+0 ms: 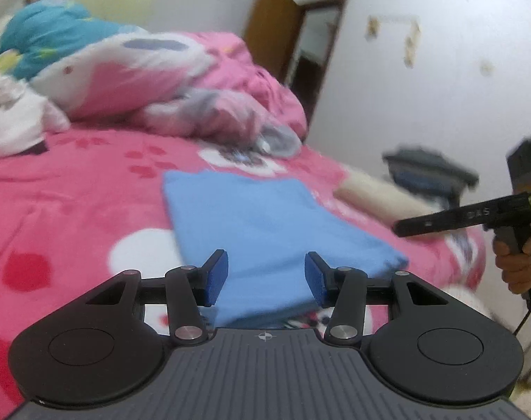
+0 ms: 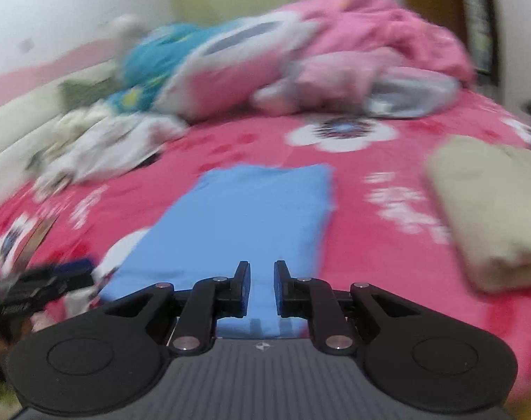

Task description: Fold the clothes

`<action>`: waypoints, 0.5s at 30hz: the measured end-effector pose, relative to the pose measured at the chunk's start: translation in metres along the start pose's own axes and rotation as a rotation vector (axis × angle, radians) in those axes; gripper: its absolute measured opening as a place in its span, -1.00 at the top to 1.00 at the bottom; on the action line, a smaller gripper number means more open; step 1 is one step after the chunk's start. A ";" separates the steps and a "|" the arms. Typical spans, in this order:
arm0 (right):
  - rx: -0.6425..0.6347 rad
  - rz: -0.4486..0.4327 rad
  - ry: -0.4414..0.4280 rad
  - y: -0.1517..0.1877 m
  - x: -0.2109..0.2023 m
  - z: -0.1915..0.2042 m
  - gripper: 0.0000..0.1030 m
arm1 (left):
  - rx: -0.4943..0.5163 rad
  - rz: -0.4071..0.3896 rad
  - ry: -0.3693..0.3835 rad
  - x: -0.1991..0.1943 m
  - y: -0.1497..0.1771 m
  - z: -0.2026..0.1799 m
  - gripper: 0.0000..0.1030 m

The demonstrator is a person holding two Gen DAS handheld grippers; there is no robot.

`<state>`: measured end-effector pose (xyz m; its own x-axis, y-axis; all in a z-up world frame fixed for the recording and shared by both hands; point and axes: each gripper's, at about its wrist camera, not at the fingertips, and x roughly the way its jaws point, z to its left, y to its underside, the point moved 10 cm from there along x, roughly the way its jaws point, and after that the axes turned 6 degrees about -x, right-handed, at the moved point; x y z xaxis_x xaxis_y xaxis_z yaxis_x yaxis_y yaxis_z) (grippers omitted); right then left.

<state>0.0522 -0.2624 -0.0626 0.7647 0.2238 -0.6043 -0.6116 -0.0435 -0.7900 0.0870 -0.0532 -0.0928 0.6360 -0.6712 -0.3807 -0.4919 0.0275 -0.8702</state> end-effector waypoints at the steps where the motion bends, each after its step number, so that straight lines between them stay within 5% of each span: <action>1: -0.016 0.019 -0.008 0.007 0.009 0.006 0.72 | 0.007 0.015 -0.011 0.001 0.004 -0.001 0.06; 4: 0.080 0.121 0.055 0.050 0.019 -0.013 0.73 | -0.003 0.035 -0.038 -0.007 0.011 0.000 0.06; 8: 0.216 0.114 0.029 0.067 -0.003 -0.018 0.69 | -0.017 0.060 -0.075 -0.016 0.021 0.001 0.04; 15: 0.278 0.049 0.011 0.064 -0.022 -0.009 0.51 | -0.059 0.059 -0.124 -0.032 0.021 -0.004 -0.10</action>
<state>-0.0019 -0.2786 -0.1012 0.7342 0.2171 -0.6433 -0.6788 0.2151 -0.7021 0.0544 -0.0342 -0.0977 0.6717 -0.5726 -0.4700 -0.5626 0.0185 -0.8265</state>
